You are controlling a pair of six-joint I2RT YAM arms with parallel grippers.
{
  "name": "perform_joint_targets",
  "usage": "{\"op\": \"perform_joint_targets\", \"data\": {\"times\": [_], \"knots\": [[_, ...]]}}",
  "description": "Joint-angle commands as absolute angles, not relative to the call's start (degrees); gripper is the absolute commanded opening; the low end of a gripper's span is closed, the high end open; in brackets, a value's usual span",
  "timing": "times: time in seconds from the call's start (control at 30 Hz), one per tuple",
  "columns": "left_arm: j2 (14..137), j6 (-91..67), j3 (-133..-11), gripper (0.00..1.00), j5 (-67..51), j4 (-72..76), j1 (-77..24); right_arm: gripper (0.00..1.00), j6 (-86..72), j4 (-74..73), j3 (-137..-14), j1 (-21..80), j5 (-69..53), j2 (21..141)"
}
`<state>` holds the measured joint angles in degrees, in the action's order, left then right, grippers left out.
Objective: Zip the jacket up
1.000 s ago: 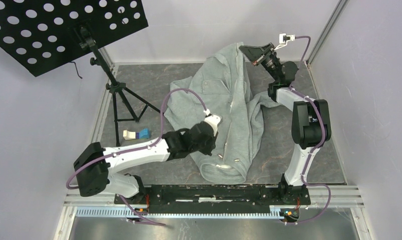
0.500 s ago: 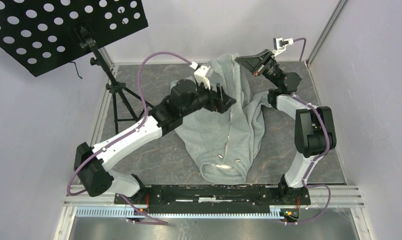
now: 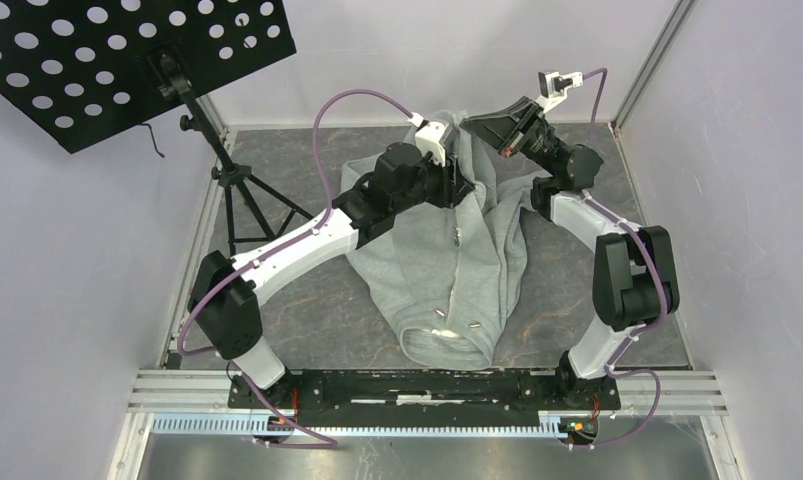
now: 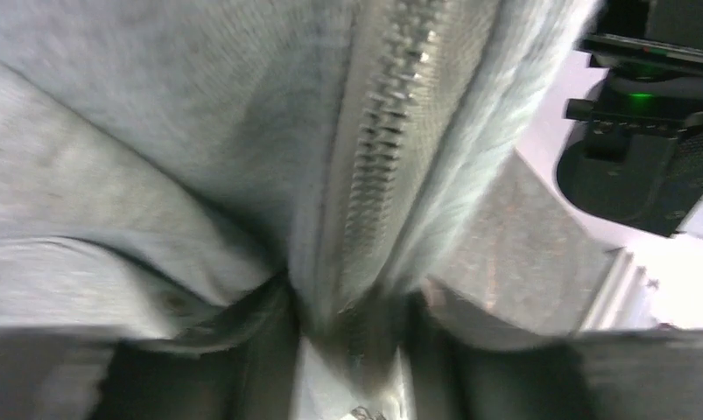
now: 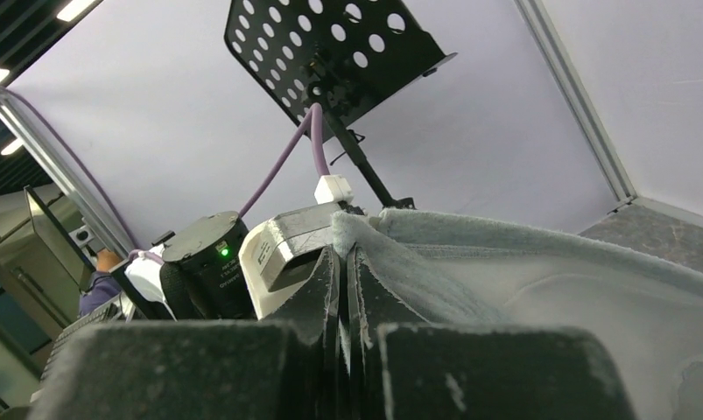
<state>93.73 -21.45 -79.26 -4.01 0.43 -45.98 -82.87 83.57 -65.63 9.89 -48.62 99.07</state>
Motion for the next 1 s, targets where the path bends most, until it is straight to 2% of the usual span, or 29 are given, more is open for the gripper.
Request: {"op": "perform_joint_targets", "data": {"times": [0.0,0.07,0.1,0.17,0.23,0.27,0.37,0.4,0.57,0.7,0.83,0.9,0.97], "knots": [[92.45,-15.47,-83.72,0.23,0.52,0.32,-45.88,0.0,-81.09,89.3,-65.41,10.78,-47.08,92.67],[90.92,-15.18,-83.41,0.03,2.38,0.26,-45.88,0.01,-73.5,79.38,-63.45,10.71,-47.54,90.06],[89.86,-15.77,-82.9,0.02,4.04,0.26,-45.96,0.05,-68.1,71.18,-62.66,10.61,-46.92,88.45],[88.11,-17.59,-81.35,0.02,7.72,0.31,-46.05,0.3,-51.2,46.12,-61.67,10.47,-42.0,83.83],[87.08,-19.71,-80.66,0.02,10.97,0.33,-46.05,0.49,-34.36,22.41,-62.79,11.06,-28.41,79.59],[86.93,-20.53,-80.66,0.02,12.1,-1.85,-46.1,0.56,-29.54,15.28,-62.63,11.19,-23.23,77.82],[87.34,-23.74,-82.16,0.02,16.65,-5.65,-46.23,0.66,-22.57,3.02,-62.03,11.15,-12.55,74.5],[87.81,-24.63,-83.13,0.02,17.8,-7.24,-46.27,0.73,-21.17,0.49,-61.66,11.15,-10.21,73.75],[89.68,-26.28,-86.52,0.02,21.02,-11.44,-46.32,0.75,-17.01,-2.95,-51.6,12.62,-6.37,63.4],[90.61,-26.22,-87.81,0.02,22.28,-12.34,-46.31,0.7,-18.15,1.37,-43.8,17.48,-17.01,56.57],[90.36,-26.28,-87.92,0.02,21.64,-12.61,-46.32,0.59,-19.08,9.42,-36.12,22.4,-25.24,53.58],[89.97,-26.14,-87.8,0.02,21.43,-12.54,-46.32,0.59,-17.52,9.83,-35.18,23.62,-24.25,54.17],[89.87,-25.65,-87.85,0.02,20.39,-12.43,-46.32,0.64,-17.5,12.0,-34.8,24.19,-25.07,55.01]]}}
